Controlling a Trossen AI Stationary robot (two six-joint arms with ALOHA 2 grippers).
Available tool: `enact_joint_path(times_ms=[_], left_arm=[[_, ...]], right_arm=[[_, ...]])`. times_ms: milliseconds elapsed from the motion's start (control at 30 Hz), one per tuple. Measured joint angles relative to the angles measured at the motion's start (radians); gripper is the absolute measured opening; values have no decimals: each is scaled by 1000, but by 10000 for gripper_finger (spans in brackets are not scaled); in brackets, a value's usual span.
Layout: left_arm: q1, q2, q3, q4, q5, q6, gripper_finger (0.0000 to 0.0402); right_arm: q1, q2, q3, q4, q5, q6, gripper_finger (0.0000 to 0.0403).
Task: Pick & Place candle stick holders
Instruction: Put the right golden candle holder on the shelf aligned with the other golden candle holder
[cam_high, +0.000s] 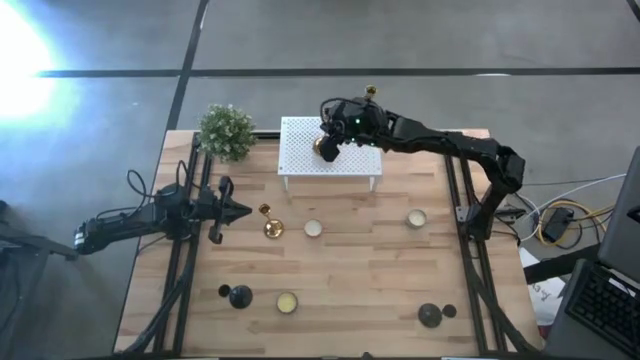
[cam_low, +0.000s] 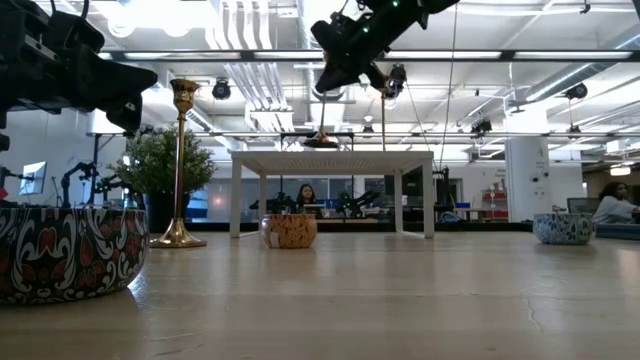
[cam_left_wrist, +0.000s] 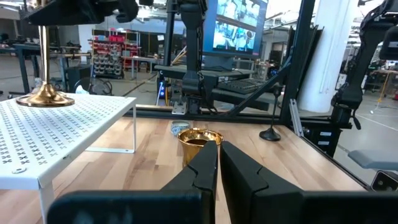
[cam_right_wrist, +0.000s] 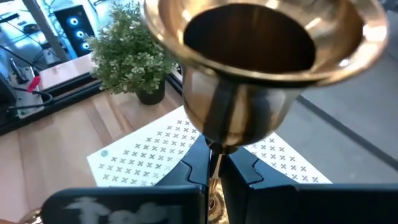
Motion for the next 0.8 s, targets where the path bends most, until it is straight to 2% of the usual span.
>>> enact_joint_path(times_ms=[233,400,800], left_arm=[[0,0,0,0,0,0,23],[0,0,0,0,0,0,23],[0,0,0,0,0,0,23]], right_arm=[[50,4,1,-102,266,38,11],[45,5,-2,-124,257,90,11],[28,5,17,-108,195,88,11]])
